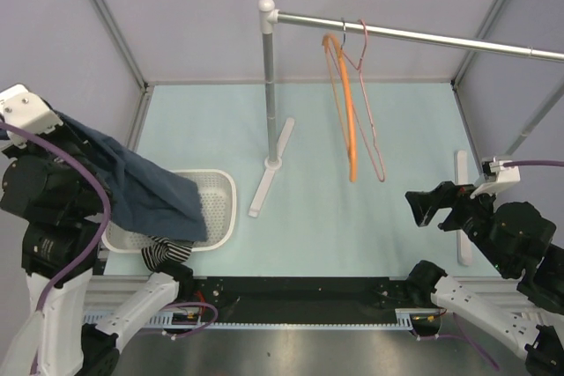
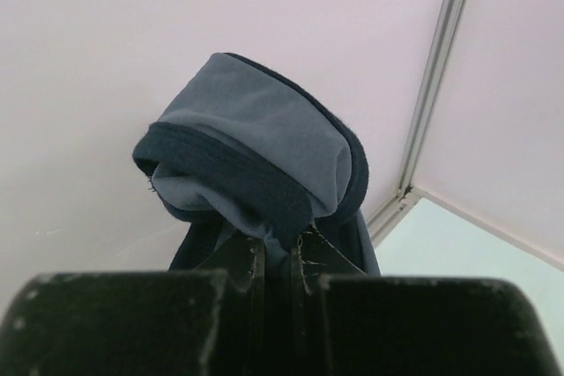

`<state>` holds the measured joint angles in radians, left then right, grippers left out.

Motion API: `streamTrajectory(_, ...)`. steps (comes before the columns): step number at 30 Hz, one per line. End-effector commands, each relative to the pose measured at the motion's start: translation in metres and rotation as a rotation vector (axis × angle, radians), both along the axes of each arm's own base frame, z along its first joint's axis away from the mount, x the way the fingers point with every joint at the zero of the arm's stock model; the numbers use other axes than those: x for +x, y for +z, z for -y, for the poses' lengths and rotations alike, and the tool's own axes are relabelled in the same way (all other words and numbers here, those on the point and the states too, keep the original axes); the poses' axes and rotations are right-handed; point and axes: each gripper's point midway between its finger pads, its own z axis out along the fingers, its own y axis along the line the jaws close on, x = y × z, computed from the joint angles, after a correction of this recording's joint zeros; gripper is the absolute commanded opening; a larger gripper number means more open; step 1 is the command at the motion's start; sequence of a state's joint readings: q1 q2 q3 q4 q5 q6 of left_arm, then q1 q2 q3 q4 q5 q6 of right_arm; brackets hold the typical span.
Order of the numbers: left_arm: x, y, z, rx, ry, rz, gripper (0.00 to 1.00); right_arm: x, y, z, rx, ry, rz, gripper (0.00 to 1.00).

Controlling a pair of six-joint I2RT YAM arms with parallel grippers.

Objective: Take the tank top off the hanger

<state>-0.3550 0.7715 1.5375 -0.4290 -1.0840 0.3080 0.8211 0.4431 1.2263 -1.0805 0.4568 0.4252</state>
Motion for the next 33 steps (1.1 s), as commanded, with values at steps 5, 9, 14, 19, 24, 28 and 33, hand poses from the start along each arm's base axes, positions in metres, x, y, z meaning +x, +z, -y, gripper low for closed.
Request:
streamTrajectory(5,0.038,-0.044,0.022,-0.020,-0.080,-0.111,0.00,0.002,0.015,-0.005,0.020,0.022,0.036,1.00)
streamTrajectory(9,0.066,-0.178,0.072,-0.293,-0.285,-0.260,0.00,-0.001,0.012,-0.002,0.034,0.018,0.037,1.00)
streamTrajectory(14,0.047,-0.323,0.108,-0.730,-0.256,-0.372,0.00,-0.003,0.002,-0.001,0.032,0.020,0.022,1.00)
streamTrajectory(19,0.021,-0.385,0.098,-0.915,0.014,-0.416,0.00,-0.004,0.000,-0.003,0.029,0.030,0.015,1.00)
streamTrajectory(24,0.028,-0.408,0.097,-1.025,0.078,-0.428,0.04,-0.007,0.001,-0.001,0.046,0.028,0.013,1.00)
streamTrajectory(28,0.037,-0.442,0.075,-1.112,0.178,-0.382,0.06,-0.011,-0.002,0.000,0.072,0.034,0.011,1.00)
streamTrajectory(33,0.047,-0.493,0.076,-1.313,0.174,-0.464,0.05,-0.014,-0.006,-0.001,0.082,0.040,0.000,1.00)
